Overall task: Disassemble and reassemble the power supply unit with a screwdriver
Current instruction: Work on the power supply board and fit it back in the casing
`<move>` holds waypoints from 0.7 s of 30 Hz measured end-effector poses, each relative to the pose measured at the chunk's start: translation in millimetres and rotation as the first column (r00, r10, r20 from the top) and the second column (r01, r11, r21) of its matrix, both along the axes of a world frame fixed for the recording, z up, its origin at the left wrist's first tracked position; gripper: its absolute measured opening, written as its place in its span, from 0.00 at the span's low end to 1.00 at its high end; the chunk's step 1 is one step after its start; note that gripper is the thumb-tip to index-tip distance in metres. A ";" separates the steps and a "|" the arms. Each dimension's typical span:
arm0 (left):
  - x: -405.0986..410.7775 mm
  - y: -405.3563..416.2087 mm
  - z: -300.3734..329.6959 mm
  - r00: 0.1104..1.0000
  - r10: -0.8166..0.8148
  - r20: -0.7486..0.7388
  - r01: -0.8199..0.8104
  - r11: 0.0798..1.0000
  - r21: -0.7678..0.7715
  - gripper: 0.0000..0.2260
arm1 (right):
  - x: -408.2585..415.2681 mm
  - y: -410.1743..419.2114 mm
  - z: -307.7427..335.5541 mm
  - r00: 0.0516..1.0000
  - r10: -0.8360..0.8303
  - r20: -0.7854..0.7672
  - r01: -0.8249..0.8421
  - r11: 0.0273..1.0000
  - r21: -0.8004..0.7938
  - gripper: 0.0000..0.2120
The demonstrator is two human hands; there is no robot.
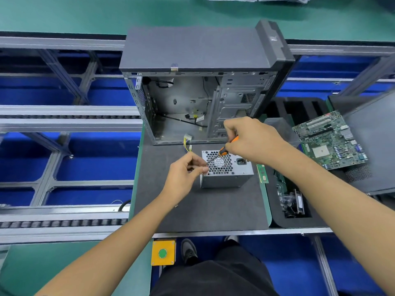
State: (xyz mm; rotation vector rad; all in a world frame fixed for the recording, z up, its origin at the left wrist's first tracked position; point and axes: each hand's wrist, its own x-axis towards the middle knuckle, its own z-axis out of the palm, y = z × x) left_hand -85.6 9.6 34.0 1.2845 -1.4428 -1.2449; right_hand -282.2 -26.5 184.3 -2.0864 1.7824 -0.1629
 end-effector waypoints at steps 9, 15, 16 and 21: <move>-4.0 1.6 -3.0 0.999 -0.035 -0.040 0.036 0.999 0.034 0.13 | -4.7 0.1 1.3 0.999 0.026 -0.021 -0.027 0.999 -0.031 0.08; -3.8 2.9 -7.9 0.998 -0.047 -0.052 0.049 0.998 0.043 0.19 | -4.6 0.6 -1.0 0.998 0.039 -0.044 -0.042 0.997 -0.057 0.09; -3.7 3.0 -8.4 0.997 -0.049 -0.052 0.052 0.997 0.052 0.18 | -4.0 0.9 -1.2 0.997 0.052 -0.052 -0.056 0.996 -0.066 0.10; -3.8 -0.2 -2.0 0.991 -0.091 0.102 0.090 0.996 0.015 0.11 | 5.0 6.0 0.5 0.935 0.241 -0.260 -0.287 0.946 -0.154 0.14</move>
